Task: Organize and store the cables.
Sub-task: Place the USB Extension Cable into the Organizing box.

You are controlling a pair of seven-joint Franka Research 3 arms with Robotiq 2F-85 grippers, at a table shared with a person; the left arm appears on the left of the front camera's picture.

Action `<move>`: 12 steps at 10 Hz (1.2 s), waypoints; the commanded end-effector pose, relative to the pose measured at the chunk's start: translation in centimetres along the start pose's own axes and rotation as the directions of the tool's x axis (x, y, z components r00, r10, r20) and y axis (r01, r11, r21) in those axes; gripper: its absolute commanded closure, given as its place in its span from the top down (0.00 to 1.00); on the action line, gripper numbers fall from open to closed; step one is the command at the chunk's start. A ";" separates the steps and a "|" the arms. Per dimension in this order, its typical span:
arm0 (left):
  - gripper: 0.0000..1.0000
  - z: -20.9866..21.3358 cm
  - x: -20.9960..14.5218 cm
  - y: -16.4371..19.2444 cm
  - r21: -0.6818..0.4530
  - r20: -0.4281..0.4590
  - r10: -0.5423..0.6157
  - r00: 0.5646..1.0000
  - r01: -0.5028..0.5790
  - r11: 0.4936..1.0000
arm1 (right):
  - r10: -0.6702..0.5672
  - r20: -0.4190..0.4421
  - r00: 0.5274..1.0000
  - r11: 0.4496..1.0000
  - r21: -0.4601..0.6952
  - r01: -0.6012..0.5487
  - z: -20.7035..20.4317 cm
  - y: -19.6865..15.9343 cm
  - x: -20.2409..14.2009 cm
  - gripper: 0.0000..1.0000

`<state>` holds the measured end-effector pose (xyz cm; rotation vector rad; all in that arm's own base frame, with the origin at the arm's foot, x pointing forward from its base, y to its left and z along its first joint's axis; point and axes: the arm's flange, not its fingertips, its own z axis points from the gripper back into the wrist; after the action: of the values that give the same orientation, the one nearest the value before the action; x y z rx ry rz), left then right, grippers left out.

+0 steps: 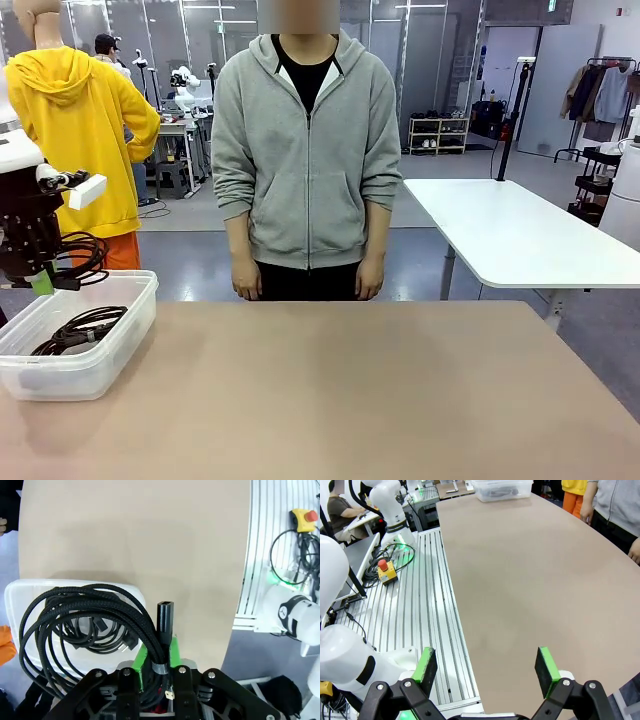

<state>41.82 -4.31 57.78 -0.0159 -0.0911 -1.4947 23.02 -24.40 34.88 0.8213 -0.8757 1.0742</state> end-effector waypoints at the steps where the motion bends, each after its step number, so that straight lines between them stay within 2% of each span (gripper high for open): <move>1: 0.19 0.1 0.0 -0.1 0.002 0.001 0.001 1.000 -0.001 1.000 | -0.026 -0.001 1.000 0.999 -0.020 0.026 -0.3 0.0 0.4 1.00; 2: 0.19 -0.9 -0.8 2.8 0.065 -0.023 0.052 0.998 -0.050 0.997 | -0.026 -0.001 1.000 0.999 -0.020 0.026 -0.3 0.0 0.4 1.00; 3: 0.19 -2.9 -2.8 5.8 0.068 0.003 -0.002 1.000 0.002 0.998 | -0.026 -0.001 1.000 0.999 -0.020 0.026 -0.3 0.0 0.4 1.00; 4: 0.19 -4.5 -4.2 7.6 0.059 -0.013 0.001 1.000 -0.001 0.998 | -0.026 -0.001 1.000 0.999 -0.020 0.026 -0.3 0.0 0.4 1.00; 5: 0.19 -6.1 -5.2 9.0 0.081 -0.048 0.024 0.999 -0.020 0.997 | -0.026 -0.001 1.000 0.999 -0.020 0.026 -0.3 0.0 0.4 1.00; 6: 0.19 -8.4 -5.7 10.6 0.069 -0.023 0.010 1.000 -0.008 0.998 | -0.026 -0.001 1.000 0.999 -0.020 0.026 -0.3 0.0 0.4 1.00; 8: 0.19 -13.0 -6.8 13.5 0.039 -0.022 0.097 0.995 -0.096 0.995 | -0.026 -0.001 1.000 0.999 -0.020 0.026 -0.3 0.0 0.4 1.00; 9: 0.19 -13.9 -6.7 14.0 0.013 0.007 0.103 0.995 -0.103 0.995 | -0.026 -0.001 1.000 0.999 -0.020 0.026 -0.3 0.0 0.4 1.00; 10: 0.27 -14.3 -6.6 14.1 0.010 0.002 0.114 0.993 -0.114 0.993 | -0.026 -0.001 1.000 0.999 -0.020 0.026 -0.3 0.0 0.4 1.00; 11: 0.44 -14.9 -6.7 14.4 0.004 -0.026 0.134 0.991 -0.134 0.991 | -0.026 -0.001 1.000 0.999 -0.020 0.026 -0.3 0.0 0.4 1.00; 12: 0.50 -15.2 -6.5 14.1 0.001 -0.032 0.139 0.990 -0.139 0.990 | -0.026 -0.001 1.000 0.999 -0.020 0.026 -0.3 0.0 0.4 1.00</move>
<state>56.19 2.35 42.16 -0.0030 -0.0718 -1.3802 23.02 -24.40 34.89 0.8209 -0.8756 1.0741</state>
